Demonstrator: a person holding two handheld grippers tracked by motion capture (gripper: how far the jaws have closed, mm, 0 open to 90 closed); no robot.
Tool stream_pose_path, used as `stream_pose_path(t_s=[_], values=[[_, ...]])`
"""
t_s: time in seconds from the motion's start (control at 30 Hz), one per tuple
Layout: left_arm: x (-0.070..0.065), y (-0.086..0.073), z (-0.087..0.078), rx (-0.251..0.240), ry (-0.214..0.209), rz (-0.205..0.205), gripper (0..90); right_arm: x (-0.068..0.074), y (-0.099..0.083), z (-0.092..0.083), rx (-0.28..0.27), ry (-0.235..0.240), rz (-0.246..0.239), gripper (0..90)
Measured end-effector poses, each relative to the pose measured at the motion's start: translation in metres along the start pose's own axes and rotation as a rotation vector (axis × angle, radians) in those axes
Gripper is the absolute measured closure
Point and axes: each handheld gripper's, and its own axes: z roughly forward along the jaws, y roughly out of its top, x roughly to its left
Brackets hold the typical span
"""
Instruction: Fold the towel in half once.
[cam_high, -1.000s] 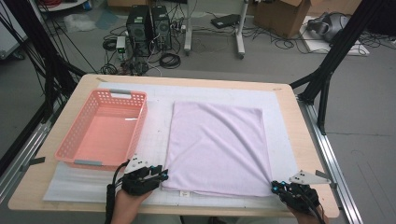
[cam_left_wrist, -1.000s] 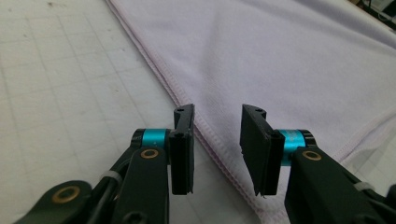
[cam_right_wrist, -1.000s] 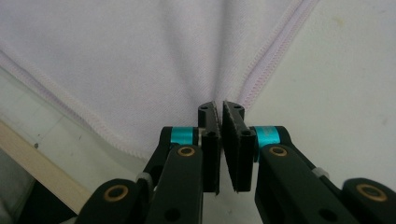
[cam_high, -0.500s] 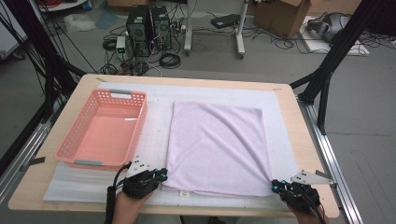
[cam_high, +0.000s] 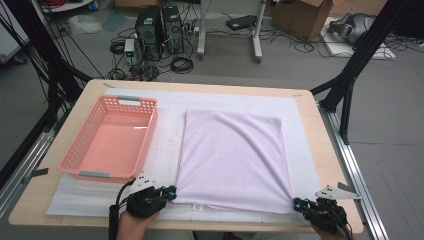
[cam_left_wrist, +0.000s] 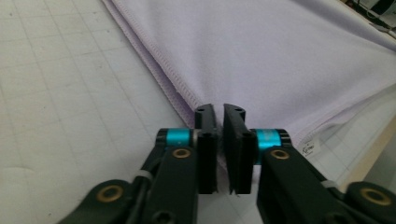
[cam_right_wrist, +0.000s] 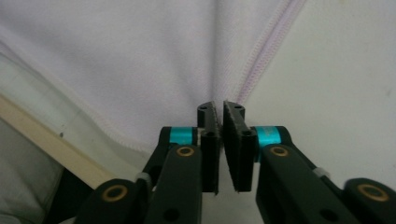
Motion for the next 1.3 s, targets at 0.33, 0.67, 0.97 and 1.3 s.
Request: stream_pose_path(t_s=[0.33, 0.67, 0.97, 1.3], values=[[0.0, 0.009, 0.008, -0.097, -0.005, 0.052, 53.3, -0.02, 0.012, 0.0, -0.177, -0.082, 0.05, 71.1], [0.009, 0.018, 0.019, -0.111, -0.012, 0.063, 51.9, -0.035, 0.044, 0.039, -0.168, -0.101, 0.057, 76.9], [0.021, 0.031, 0.032, -0.104, -0.024, 0.063, 52.3, -0.054, 0.094, 0.089, -0.157, -0.149, 0.086, 71.4], [0.029, 0.041, 0.05, -0.077, -0.041, 0.075, 52.8, -0.068, 0.1, 0.107, -0.095, -0.276, 0.08, 87.4]])
